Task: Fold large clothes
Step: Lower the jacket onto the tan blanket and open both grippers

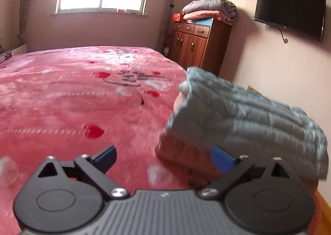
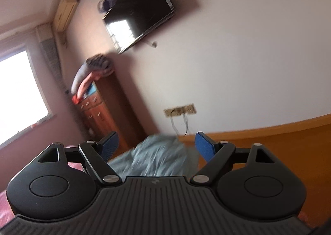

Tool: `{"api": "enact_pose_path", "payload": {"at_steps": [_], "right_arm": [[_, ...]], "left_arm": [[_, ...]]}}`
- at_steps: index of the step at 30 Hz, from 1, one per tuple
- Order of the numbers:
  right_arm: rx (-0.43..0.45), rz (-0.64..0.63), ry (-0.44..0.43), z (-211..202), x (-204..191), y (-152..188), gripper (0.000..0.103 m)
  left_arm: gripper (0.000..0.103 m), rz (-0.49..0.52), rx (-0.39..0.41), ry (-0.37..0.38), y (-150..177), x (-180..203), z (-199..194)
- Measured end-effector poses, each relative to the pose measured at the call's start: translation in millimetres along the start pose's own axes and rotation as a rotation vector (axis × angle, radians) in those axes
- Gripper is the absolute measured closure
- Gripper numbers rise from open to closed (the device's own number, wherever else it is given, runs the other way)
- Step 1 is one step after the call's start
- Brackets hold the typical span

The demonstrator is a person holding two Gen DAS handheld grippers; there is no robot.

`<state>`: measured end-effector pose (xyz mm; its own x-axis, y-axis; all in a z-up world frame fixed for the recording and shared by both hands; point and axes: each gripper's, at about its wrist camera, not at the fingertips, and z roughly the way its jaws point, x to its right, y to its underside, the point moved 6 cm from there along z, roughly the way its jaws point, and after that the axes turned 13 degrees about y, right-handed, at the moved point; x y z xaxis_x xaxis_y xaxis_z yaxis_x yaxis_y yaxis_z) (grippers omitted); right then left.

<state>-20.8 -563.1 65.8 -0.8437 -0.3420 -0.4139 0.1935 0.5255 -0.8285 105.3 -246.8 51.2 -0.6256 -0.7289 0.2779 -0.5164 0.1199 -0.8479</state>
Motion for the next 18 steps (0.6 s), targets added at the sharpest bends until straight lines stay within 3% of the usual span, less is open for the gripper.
{"api": "enact_pose_path", "payload": {"at_steps": [9,18], "right_arm": [[-0.107,-0.265,-0.047,-74.7,-5.3,80.4,0.001],[-0.149,-0.331,-0.047,-146.9,11.3,89.9,0.000]], "left_arm": [[0.001,0.001,-0.039,-0.016,61.3,14.4,-66.4],[0.001,0.033,-0.032,0.000,72.2,37.8,-122.8]]}}
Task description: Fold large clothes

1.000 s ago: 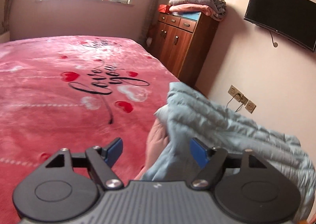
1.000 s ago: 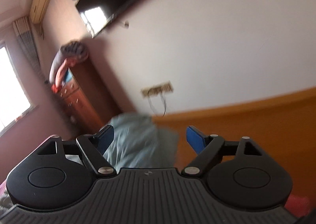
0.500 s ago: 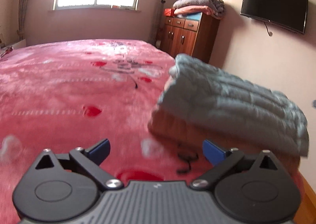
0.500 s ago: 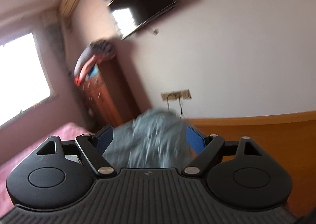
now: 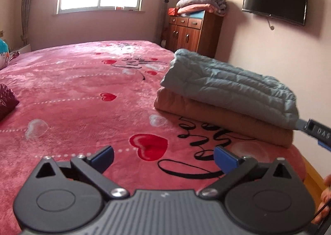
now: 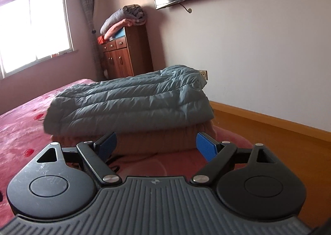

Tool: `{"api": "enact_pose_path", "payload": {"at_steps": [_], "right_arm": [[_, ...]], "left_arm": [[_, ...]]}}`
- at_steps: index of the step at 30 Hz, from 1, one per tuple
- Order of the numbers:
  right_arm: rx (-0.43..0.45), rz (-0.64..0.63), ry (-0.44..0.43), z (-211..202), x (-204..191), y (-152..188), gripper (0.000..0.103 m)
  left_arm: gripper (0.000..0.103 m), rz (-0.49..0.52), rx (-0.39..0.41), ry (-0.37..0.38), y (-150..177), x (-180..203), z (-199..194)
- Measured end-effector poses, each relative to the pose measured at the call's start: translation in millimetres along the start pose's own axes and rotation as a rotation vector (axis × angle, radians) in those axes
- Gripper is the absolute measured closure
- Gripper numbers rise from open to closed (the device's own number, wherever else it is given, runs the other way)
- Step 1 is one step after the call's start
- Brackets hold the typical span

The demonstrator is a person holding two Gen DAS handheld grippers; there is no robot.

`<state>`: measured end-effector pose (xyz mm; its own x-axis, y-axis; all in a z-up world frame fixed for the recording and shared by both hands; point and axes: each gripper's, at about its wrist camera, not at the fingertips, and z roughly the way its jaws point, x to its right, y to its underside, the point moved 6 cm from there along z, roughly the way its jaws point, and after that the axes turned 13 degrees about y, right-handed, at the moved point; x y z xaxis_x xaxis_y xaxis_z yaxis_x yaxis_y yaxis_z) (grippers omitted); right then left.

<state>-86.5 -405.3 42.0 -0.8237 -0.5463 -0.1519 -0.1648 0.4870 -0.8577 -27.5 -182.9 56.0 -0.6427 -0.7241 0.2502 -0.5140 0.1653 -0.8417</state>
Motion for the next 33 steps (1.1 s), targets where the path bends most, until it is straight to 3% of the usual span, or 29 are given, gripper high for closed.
{"api": "enact_pose_path", "payload": {"at_steps": [7,15,33], "right_arm": [[0.009,-0.022,0.014,-43.9,-5.7,-5.4,0.000],[0.062,-0.006,-0.004,-81.6,-10.9,-29.0,0.000],[0.118,-0.014,-0.006,-106.2,-11.1,-37.7,0.000]], "left_arm": [[0.001,0.002,0.057,0.041,-14.1,13.7,-39.3],[0.001,0.004,0.116,0.018,-26.9,13.2,-78.7],[0.001,-0.019,0.138,-0.005,-21.4,6.8,-106.1]]}}
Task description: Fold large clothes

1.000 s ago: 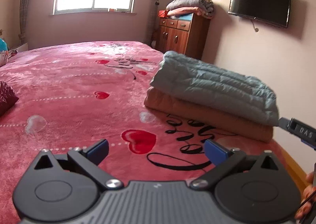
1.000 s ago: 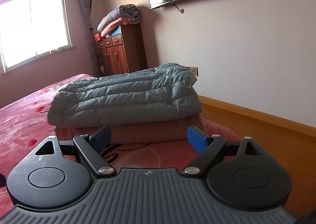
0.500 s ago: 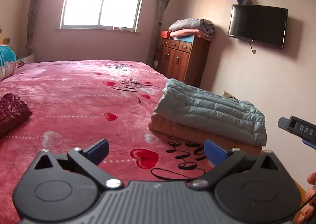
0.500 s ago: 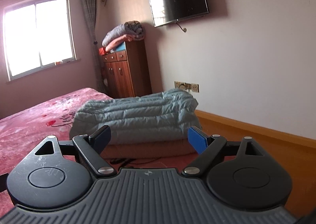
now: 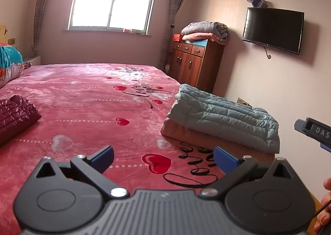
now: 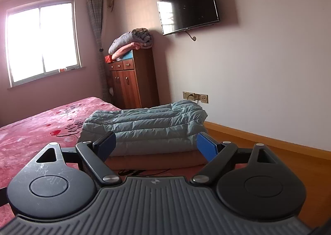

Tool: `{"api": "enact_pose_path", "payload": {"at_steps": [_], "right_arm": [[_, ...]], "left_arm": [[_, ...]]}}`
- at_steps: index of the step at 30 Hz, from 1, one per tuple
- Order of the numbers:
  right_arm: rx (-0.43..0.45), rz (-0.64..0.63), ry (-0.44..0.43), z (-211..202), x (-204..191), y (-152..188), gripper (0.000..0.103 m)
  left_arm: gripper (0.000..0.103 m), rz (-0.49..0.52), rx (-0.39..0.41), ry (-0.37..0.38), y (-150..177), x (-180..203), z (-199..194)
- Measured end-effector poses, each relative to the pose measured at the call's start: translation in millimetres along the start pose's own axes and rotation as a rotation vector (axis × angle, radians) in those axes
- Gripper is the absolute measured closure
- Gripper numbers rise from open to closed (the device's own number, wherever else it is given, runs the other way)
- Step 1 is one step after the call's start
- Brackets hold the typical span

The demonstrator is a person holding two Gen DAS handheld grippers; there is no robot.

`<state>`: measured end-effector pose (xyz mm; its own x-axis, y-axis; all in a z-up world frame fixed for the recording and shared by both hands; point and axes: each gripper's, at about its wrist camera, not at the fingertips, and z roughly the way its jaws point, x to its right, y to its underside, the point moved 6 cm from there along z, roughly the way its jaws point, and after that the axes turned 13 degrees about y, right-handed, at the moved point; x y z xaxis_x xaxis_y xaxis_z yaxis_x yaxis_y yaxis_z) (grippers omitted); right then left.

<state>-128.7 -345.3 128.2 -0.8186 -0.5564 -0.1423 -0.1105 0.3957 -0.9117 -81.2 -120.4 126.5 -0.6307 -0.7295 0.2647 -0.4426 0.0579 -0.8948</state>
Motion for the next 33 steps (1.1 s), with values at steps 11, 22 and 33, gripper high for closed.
{"api": "enact_pose_path", "payload": {"at_steps": [11,22,33], "right_arm": [[0.007,0.005,0.022,-4.2,3.6,-0.1,0.000],[0.000,0.012,0.044,-6.8,7.5,2.9,0.000],[-0.004,0.024,0.056,-12.2,12.0,4.2,0.000]], "left_arm": [[0.001,-0.002,-0.006,0.011,1.4,0.5,1.3],[0.001,0.012,-0.028,0.030,6.4,9.6,8.2],[0.001,0.033,-0.037,0.045,8.7,18.6,11.4]]}}
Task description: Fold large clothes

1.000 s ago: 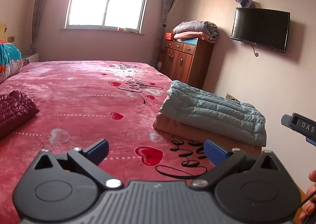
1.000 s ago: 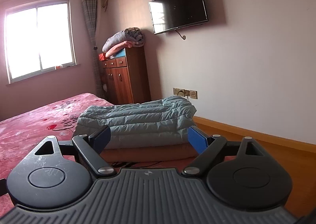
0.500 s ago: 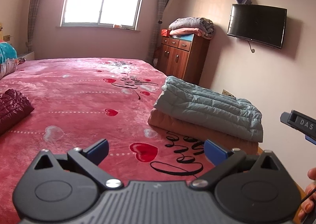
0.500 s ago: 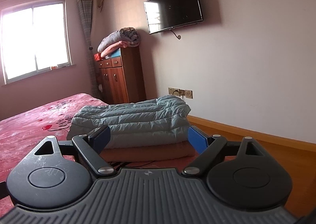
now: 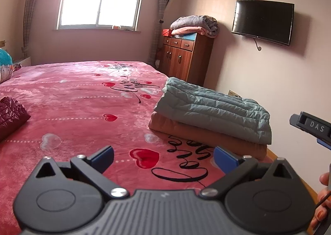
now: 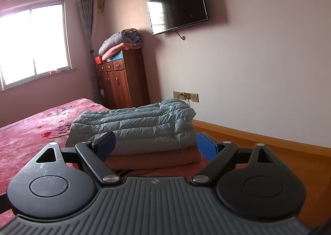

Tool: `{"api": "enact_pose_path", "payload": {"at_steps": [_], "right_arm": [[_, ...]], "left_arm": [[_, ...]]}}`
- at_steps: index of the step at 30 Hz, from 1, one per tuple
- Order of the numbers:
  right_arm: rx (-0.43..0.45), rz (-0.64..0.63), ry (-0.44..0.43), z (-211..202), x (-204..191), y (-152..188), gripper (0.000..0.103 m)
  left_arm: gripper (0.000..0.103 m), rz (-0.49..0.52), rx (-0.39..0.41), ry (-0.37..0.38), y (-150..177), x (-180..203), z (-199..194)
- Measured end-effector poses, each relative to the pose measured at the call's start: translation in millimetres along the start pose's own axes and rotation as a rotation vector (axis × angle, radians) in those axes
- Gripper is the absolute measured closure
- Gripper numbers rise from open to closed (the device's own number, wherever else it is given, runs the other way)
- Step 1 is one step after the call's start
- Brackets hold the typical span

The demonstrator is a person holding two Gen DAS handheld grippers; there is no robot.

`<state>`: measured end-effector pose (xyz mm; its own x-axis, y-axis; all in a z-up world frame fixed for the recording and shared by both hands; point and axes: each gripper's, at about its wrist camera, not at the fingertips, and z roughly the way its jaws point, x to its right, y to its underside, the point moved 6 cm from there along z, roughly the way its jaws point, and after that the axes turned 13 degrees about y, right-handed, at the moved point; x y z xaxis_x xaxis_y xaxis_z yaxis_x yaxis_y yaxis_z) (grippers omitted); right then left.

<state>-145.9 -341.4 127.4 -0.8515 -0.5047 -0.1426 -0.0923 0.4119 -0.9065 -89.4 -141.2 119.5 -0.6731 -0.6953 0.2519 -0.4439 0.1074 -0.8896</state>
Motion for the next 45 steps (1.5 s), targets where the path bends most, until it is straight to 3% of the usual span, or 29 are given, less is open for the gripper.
{"api": "enact_pose_path", "payload": {"at_steps": [45], "right_arm": [[-0.017,0.030,0.034,-4.4,1.5,7.3,0.000]], "left_arm": [[0.001,0.012,-0.035,0.019,9.8,15.3,19.7]]}}
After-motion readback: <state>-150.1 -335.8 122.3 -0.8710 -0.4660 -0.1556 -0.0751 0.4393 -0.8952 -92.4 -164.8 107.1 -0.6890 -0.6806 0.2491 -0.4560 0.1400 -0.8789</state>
